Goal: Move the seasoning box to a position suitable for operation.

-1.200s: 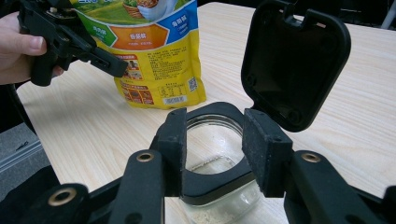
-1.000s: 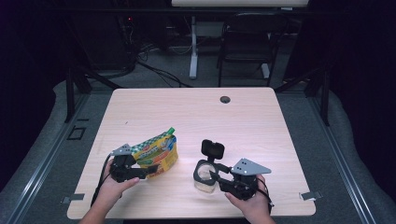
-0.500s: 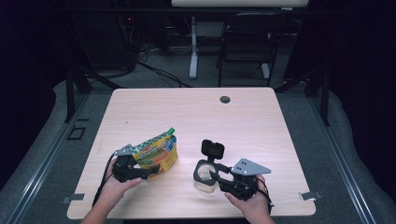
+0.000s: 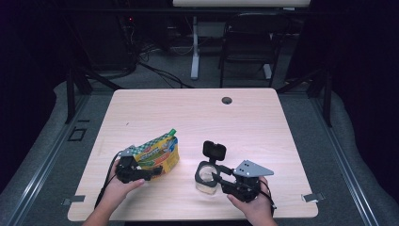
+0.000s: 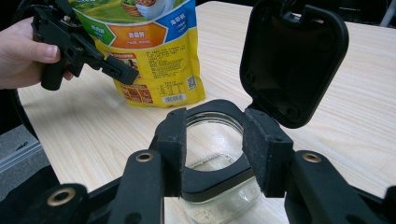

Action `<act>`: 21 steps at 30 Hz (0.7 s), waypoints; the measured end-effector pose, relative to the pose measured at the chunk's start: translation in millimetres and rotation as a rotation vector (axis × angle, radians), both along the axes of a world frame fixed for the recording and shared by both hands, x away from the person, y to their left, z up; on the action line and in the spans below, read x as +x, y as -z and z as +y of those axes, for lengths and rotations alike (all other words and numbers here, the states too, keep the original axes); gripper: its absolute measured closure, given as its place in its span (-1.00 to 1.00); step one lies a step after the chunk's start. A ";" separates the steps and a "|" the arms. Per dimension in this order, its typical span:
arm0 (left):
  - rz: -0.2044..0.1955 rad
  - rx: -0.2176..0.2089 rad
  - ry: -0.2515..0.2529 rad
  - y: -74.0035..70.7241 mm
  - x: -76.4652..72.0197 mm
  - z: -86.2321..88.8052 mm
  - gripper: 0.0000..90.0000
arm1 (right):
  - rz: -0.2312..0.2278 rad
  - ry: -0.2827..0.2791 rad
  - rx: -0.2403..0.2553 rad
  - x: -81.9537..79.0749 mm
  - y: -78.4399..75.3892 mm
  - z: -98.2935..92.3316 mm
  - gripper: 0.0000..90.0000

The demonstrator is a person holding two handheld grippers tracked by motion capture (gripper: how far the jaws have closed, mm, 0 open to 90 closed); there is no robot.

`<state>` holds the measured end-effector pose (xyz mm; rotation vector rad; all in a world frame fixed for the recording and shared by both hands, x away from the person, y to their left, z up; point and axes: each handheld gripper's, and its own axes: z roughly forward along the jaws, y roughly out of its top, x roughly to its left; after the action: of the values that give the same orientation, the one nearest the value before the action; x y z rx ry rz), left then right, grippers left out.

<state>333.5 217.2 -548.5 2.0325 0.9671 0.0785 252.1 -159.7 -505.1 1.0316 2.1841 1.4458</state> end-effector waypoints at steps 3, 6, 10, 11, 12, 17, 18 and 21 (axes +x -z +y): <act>0.004 -0.002 0.002 0.8 0.8 -0.3 -0.20 | -0.004 0.002 0.001 -0.7 0.2 0.0 0.34; -0.001 -0.003 -0.001 2.1 1.4 -1.2 -0.20 | -0.001 0.003 0.000 -1.0 0.1 -0.9 0.34; 0.003 -0.006 0.003 3.4 2.6 -2.0 -0.20 | 0.000 0.005 -0.001 -1.5 0.3 -1.6 0.34; 0.006 -0.005 0.003 3.6 2.7 -2.2 -0.20 | 0.000 0.005 -0.002 -1.6 0.3 -1.8 0.34; 0.011 -0.004 0.008 3.6 3.1 -2.1 -0.21 | 0.000 0.006 -0.002 -1.8 0.3 -1.9 0.34; 0.015 -0.001 0.011 5.8 4.4 -3.9 -0.23 | 0.002 0.008 -0.001 -2.4 0.5 -2.6 0.34; 0.014 -0.003 0.009 6.6 4.7 -4.3 -0.23 | 0.001 0.009 0.001 -2.8 0.5 -2.7 0.34; 0.021 -0.002 0.014 7.5 5.7 -4.4 -0.24 | 0.001 0.013 -0.001 -3.4 0.7 -3.2 0.34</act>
<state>339.2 212.8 -556.0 2.0419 0.9659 0.0489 248.7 -162.9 -505.8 1.0449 2.1747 1.4391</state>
